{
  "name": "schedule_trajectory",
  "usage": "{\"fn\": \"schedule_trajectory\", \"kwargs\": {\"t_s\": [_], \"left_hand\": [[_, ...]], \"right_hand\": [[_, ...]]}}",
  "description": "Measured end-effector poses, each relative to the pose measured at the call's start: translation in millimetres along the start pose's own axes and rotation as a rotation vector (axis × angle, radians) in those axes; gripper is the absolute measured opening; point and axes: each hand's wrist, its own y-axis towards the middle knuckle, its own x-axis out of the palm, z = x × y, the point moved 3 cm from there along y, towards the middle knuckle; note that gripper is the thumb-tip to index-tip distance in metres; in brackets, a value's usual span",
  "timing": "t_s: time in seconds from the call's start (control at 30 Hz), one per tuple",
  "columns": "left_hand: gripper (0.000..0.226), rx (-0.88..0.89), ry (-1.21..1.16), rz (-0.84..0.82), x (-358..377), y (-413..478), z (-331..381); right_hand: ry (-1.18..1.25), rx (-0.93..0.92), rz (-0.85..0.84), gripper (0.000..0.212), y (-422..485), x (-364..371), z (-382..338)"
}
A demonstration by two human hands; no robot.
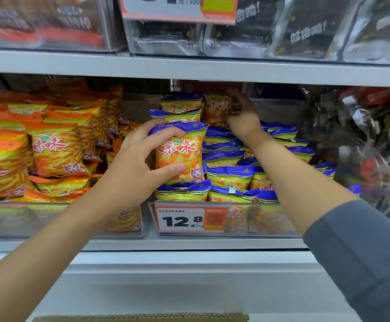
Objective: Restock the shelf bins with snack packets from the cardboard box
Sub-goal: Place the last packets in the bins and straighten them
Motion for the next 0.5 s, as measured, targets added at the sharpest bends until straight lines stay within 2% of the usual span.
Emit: {"fn": "schedule_trajectory", "kwargs": {"t_s": [0.23, 0.4, 0.5], "left_hand": [[0.05, 0.002, 0.01, -0.005, 0.2, 1.0, -1.3], [0.047, -0.003, -0.015, -0.012, -0.6, 1.0, -0.9], [0.051, 0.009, -0.062, -0.003, -1.8, -0.9, 1.4]], "right_hand": [[-0.042, 0.0, -0.076, 0.068, 1.1, 0.7, 3.4], [0.031, 0.032, -0.05, 0.087, -9.1, -5.3, -2.7], [-0.066, 0.035, -0.039, 0.079, -20.9, -16.9, -16.5]]}}
